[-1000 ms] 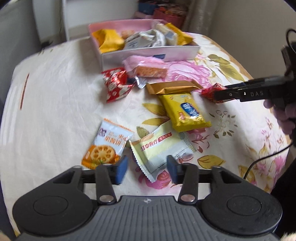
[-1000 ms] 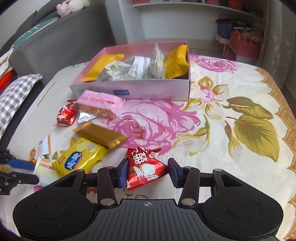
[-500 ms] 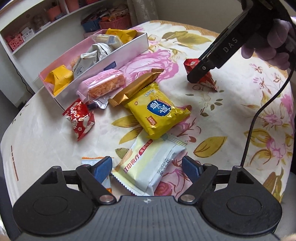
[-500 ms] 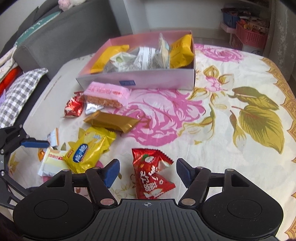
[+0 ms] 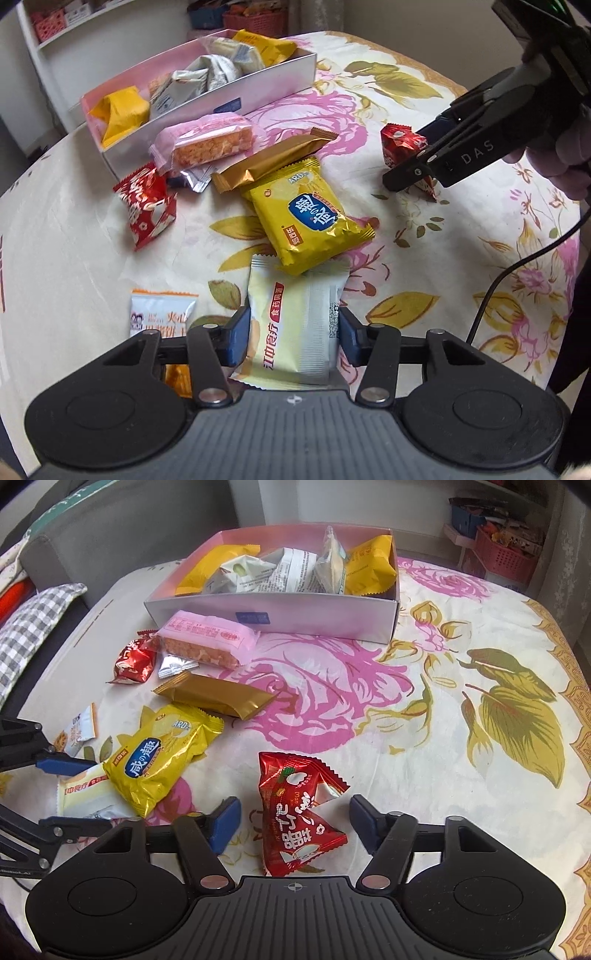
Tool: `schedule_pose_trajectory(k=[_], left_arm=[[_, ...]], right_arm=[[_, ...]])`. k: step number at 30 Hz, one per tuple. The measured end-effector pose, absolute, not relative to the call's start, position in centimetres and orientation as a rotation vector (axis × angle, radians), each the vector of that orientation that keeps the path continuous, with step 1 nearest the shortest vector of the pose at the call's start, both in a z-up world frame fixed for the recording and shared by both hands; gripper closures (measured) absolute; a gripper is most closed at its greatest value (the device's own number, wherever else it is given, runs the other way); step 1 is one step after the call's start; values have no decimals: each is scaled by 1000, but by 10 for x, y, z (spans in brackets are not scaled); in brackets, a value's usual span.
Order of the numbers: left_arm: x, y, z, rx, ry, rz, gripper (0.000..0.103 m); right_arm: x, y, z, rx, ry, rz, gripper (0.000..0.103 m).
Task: Organize snacks
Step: 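Close left gripper on white printed packet while right gripper closes on red candy packet, then carry white packet with left gripper and red candy with right gripper over box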
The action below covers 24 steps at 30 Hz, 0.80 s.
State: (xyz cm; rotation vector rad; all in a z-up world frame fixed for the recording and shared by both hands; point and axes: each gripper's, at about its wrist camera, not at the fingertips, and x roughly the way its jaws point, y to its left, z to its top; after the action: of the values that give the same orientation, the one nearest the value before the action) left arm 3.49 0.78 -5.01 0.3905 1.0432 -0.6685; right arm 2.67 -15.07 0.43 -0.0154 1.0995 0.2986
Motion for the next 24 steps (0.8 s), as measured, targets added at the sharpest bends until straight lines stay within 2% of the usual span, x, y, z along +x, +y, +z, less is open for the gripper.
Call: schedule_pose_trajectory(k=[2,6,24], left_arm=[[33,8,-49,371,1056,-642,59],[36,13,-47,310,1086,-591,60],[46,41,-7,86,995,-458,60]], right_arm=[[26,-151,5,-25,1096,302,67],[27,-153,7,7,1108,312,72],[46,-154,38,134,1040,320,73]])
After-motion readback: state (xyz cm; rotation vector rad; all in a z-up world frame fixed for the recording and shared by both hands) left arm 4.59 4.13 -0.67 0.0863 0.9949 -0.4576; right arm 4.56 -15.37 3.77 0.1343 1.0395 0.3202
